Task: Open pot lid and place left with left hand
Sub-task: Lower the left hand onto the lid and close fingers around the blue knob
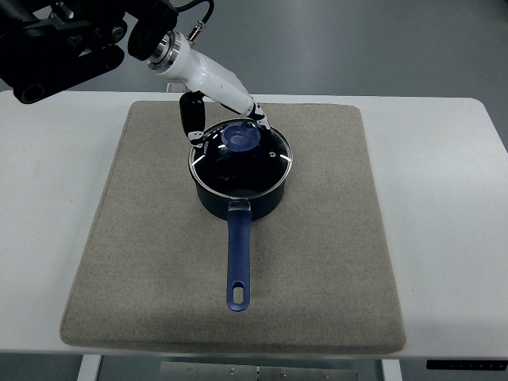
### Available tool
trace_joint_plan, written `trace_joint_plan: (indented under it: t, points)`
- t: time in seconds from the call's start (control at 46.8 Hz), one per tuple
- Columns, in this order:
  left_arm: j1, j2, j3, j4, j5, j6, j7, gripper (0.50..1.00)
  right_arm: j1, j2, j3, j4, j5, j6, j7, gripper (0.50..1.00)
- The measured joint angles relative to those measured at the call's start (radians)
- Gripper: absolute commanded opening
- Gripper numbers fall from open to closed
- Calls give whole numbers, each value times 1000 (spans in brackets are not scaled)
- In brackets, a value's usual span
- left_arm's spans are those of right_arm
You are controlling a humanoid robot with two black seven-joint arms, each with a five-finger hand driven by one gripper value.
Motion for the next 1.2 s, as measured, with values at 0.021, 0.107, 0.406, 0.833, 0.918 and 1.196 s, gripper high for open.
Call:
trace_joint_plan:
  t: [0.021, 0.107, 0.406, 0.833, 0.918, 1.196]
  points:
    - [0, -4, 0, 4, 0, 0, 0, 996, 0, 0, 0, 0, 0, 0, 0, 917]
    - [0, -26, 1, 29, 0, 0, 0, 996, -1, 0, 0, 0, 0, 0, 0, 917]
    - [10, -46, 5, 53, 6, 0, 0, 996, -1, 0, 0, 0, 0, 0, 0, 917]
    - [11, -48, 9, 50, 12, -14, 0, 996, 0, 0, 0, 0, 0, 0, 0, 917]
    - [12, -48, 9, 50, 12, -16, 0, 996, 0, 0, 0, 0, 0, 0, 0, 917]
    - [12, -48, 14, 47, 13, -27, 0, 996, -1, 0, 0, 0, 0, 0, 0, 917]
